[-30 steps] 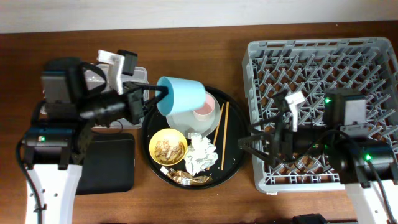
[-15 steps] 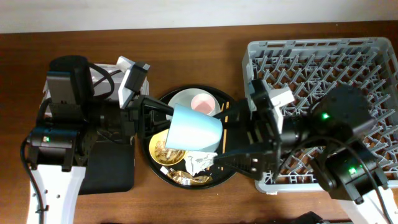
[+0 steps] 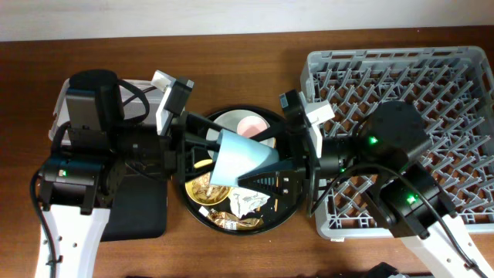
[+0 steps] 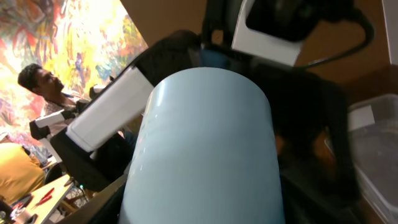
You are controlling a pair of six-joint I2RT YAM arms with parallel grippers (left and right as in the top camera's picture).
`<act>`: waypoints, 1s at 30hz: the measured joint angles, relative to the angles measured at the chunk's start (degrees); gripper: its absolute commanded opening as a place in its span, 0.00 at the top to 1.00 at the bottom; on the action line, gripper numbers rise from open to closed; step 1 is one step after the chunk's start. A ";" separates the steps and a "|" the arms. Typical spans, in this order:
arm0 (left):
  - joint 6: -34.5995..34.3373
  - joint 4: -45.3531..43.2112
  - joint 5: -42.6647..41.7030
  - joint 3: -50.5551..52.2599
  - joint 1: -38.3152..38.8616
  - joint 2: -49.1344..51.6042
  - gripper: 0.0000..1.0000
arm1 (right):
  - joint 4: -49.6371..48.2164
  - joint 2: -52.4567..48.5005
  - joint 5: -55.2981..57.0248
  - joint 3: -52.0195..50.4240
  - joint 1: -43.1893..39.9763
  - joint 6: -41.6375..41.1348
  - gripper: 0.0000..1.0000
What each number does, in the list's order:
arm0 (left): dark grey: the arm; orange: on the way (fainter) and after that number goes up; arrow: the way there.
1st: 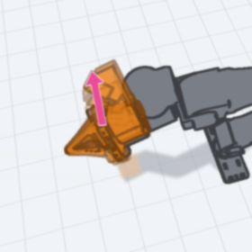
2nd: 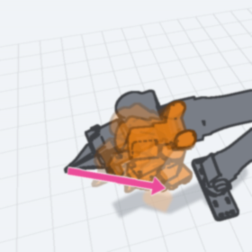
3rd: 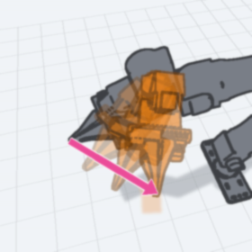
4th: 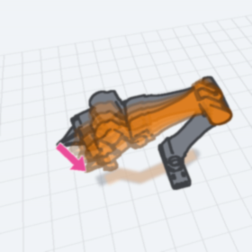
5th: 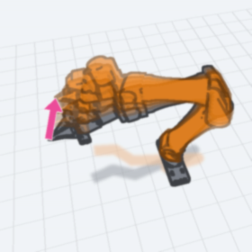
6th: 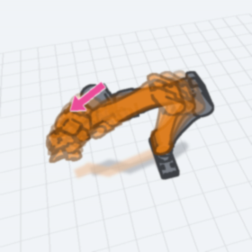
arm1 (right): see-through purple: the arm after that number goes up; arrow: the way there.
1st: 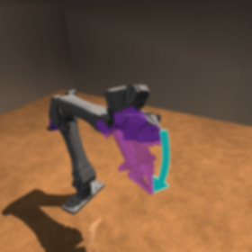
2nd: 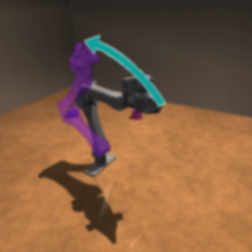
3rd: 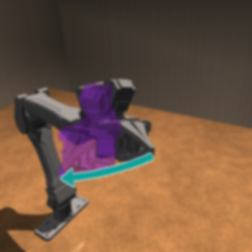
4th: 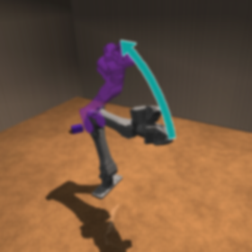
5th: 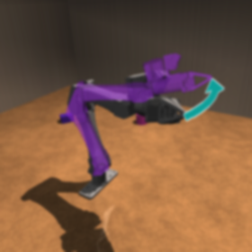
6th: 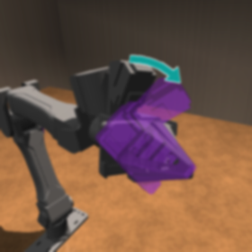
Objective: Sort waste into correct bins and load items into the dishwasher rack
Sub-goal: 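Hand the blue cup from the left gripper to the right gripper, then place the blue cup upside down in the rack with the right gripper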
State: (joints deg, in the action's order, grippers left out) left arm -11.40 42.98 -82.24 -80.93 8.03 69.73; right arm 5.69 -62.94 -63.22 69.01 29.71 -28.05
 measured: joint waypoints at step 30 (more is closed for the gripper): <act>-0.22 0.04 3.89 0.02 0.00 0.33 0.00 | 73.13 -16.94 67.98 0.31 -47.56 16.00 0.41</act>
State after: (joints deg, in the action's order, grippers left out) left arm -11.62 43.03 -78.35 -80.90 8.03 70.06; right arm 78.83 -79.88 4.75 69.32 -17.85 -12.05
